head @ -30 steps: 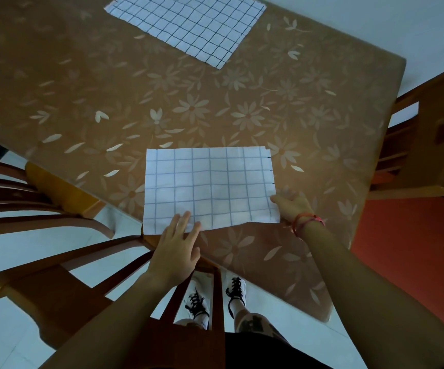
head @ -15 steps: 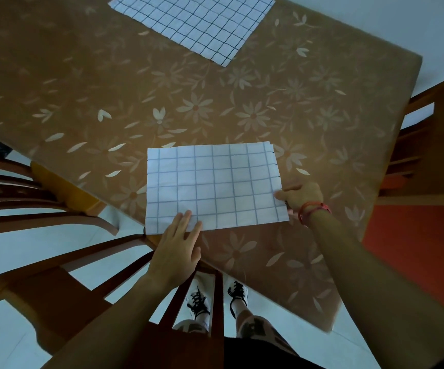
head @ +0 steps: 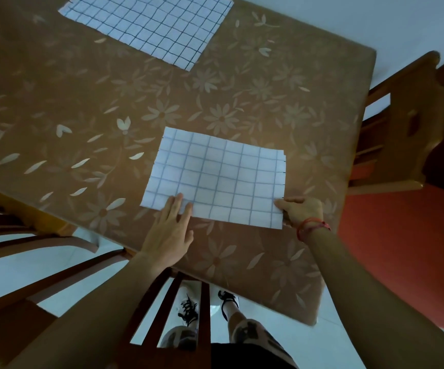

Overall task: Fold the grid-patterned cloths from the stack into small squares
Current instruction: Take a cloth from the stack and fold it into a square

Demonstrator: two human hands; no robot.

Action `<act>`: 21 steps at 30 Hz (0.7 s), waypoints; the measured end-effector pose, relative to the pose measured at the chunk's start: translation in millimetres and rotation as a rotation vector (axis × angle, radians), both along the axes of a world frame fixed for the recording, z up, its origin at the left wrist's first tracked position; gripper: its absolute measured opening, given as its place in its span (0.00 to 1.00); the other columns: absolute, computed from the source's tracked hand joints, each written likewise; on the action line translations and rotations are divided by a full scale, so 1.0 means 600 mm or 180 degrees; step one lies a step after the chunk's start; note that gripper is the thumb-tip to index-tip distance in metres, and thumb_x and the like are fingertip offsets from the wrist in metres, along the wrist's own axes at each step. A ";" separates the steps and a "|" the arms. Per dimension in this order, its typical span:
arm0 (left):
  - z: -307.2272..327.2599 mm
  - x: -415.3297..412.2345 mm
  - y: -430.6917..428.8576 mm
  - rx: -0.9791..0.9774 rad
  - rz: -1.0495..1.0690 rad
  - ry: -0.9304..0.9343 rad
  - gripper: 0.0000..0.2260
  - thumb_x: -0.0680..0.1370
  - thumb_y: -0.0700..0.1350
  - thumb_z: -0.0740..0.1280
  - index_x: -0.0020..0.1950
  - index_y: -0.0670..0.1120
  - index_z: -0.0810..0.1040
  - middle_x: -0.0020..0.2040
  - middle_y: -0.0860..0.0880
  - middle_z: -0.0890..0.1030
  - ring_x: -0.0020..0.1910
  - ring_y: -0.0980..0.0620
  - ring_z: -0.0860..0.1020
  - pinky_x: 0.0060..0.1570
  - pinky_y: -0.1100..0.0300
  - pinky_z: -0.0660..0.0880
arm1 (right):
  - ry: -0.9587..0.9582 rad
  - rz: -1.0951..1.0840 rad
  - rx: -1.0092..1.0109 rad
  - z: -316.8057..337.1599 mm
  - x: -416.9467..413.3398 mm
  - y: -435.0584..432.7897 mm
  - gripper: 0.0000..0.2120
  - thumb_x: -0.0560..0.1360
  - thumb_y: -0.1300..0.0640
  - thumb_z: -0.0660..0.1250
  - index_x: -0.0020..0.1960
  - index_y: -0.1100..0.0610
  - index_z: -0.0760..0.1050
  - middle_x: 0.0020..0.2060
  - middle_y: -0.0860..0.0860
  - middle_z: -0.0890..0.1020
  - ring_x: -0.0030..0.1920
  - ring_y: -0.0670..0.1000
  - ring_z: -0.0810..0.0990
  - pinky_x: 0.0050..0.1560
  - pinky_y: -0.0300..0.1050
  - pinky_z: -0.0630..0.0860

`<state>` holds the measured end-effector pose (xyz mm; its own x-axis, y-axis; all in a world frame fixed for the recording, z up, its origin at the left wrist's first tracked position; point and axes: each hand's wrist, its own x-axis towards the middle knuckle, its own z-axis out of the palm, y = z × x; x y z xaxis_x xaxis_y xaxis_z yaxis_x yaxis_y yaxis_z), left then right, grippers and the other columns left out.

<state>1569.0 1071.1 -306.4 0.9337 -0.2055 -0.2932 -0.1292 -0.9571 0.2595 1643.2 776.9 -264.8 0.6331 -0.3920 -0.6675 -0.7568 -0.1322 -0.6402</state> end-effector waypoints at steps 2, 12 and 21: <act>0.005 -0.003 -0.005 -0.0035 0.0061 -0.0023 0.30 0.79 0.52 0.63 0.77 0.42 0.57 0.79 0.40 0.50 0.78 0.41 0.49 0.73 0.43 0.59 | 0.0031 -0.0026 0.0090 0.000 -0.006 0.001 0.08 0.66 0.62 0.78 0.42 0.59 0.80 0.40 0.59 0.84 0.40 0.57 0.84 0.36 0.46 0.81; 0.029 0.010 -0.123 -0.0454 0.0413 -0.0121 0.29 0.79 0.52 0.64 0.75 0.41 0.60 0.75 0.38 0.63 0.75 0.40 0.59 0.71 0.49 0.65 | -0.0012 -0.0116 0.0865 0.055 -0.024 0.043 0.19 0.65 0.67 0.73 0.24 0.54 0.66 0.20 0.48 0.66 0.18 0.46 0.66 0.24 0.38 0.62; 0.031 0.010 -0.117 -0.0787 0.0553 0.0080 0.24 0.82 0.42 0.59 0.77 0.42 0.57 0.77 0.39 0.57 0.78 0.42 0.52 0.73 0.51 0.60 | 0.0012 0.0220 0.1954 0.085 -0.016 0.037 0.13 0.75 0.66 0.61 0.58 0.64 0.74 0.30 0.54 0.80 0.30 0.53 0.81 0.42 0.51 0.78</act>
